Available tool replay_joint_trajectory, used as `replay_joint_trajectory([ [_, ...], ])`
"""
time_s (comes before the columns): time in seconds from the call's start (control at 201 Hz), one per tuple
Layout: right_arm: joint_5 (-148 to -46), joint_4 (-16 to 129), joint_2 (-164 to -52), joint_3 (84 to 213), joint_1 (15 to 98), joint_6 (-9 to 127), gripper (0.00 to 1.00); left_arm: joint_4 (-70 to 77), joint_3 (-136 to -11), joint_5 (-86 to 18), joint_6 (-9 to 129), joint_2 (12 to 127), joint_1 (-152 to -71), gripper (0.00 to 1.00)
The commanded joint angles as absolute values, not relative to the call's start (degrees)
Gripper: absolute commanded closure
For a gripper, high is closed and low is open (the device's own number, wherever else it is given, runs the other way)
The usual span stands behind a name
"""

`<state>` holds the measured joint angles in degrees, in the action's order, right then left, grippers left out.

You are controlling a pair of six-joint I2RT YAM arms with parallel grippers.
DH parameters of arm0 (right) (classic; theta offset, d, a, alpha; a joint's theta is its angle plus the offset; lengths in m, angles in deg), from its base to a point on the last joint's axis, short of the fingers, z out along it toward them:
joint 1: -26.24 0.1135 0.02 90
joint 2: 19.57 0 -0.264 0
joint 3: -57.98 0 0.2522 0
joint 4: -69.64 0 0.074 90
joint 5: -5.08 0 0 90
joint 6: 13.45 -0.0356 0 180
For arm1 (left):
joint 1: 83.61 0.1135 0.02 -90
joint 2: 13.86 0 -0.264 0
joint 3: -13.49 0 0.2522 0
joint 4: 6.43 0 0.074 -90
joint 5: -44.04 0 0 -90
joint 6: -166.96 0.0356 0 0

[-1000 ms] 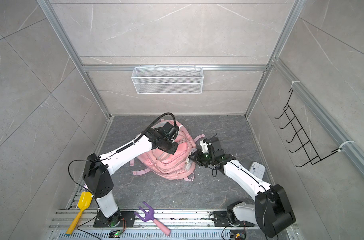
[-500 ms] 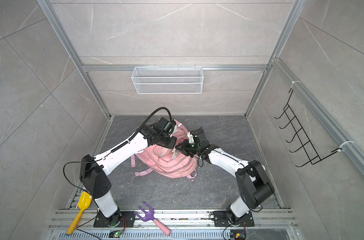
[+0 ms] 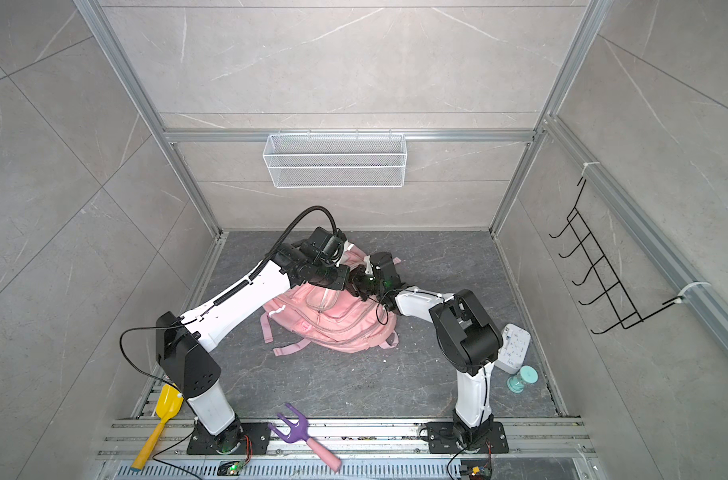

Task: Pack books, pencil case, and school supplies into a backpack
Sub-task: Place the loose stationery in the student bag, then close the student bag at the center of the table.

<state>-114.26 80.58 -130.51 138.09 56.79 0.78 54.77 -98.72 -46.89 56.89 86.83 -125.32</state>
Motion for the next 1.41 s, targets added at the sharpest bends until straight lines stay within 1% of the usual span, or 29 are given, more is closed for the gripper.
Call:
replay_joint_trajectory([
  [0.0,-114.58,79.6,-133.34,142.67,58.31,-0.52,0.83,48.89,-103.58,-41.85,55.68,84.04,-126.35,1.0],
  [0.119,-115.49,67.75,-133.84,147.37,58.8,5.83,0.67,49.49,-103.58,-42.74,56.07,83.87,-126.32,1.0],
  [0.214,-114.34,60.68,-132.49,148.77,58.76,10.88,0.5,49.87,-103.58,-43.22,56.4,83.54,-126.18,1.0],
  [0.239,-114.0,58.28,-132.11,149.55,58.76,12.6,0.47,49.87,-103.55,-43.18,56.5,83.47,-126.15,1.0],
  [0.314,-113.0,52.32,-131.53,152.24,58.76,17.27,0.41,49.91,-103.52,-43.15,56.74,83.35,-126.1,1.0],
  [0.403,-111.74,47.39,-130.17,154.2,58.76,21.06,0.36,50.03,-103.28,-43.13,57.07,83.26,-125.98,1.0],
  [0.543,-108.59,40.8,-126.68,155.26,58.68,26.36,0.34,49.74,-102.51,-43.54,57.23,83.34,-125.55,1.0],
  [0.722,-104.26,34.62,-121.99,153.19,58.42,30.56,0.35,48.4,-102.67,-42.16,57.01,85.48,-125.02,1.0],
  [0.961,-99.3,31.52,-111.93,143.56,57.33,34.08,0.38,48.13,-107.13,-40.51,56.43,91.8,-124.99,1.0],
  [1.03,-99.38,30.5,-109.32,141.14,56.05,35.07,0.38,48.64,-109.0,-40.13,56.07,94.27,-124.92,1.0],
  [1.2,-99.14,29.23,-102.16,135.05,53.37,37.1,0.44,47.72,-111.13,-37.79,55.18,98.18,-124.94,1.0],
  [1.334,-98.54,27.29,-97.94,132.76,53.24,38.23,0.44,46.98,-112.72,-35.19,53.77,101.08,-125.18,1.0],
  [1.369,-98.93,27.46,-97.14,131.78,53.29,38.16,0.44,47.01,-113.06,-34.81,53.63,101.59,-125.33,0.95],
  [1.404,-99.24,27.78,-96.34,130.84,53.24,38.14,0.44,46.99,-113.24,-34.71,53.61,101.93,-125.52,0.85],
])
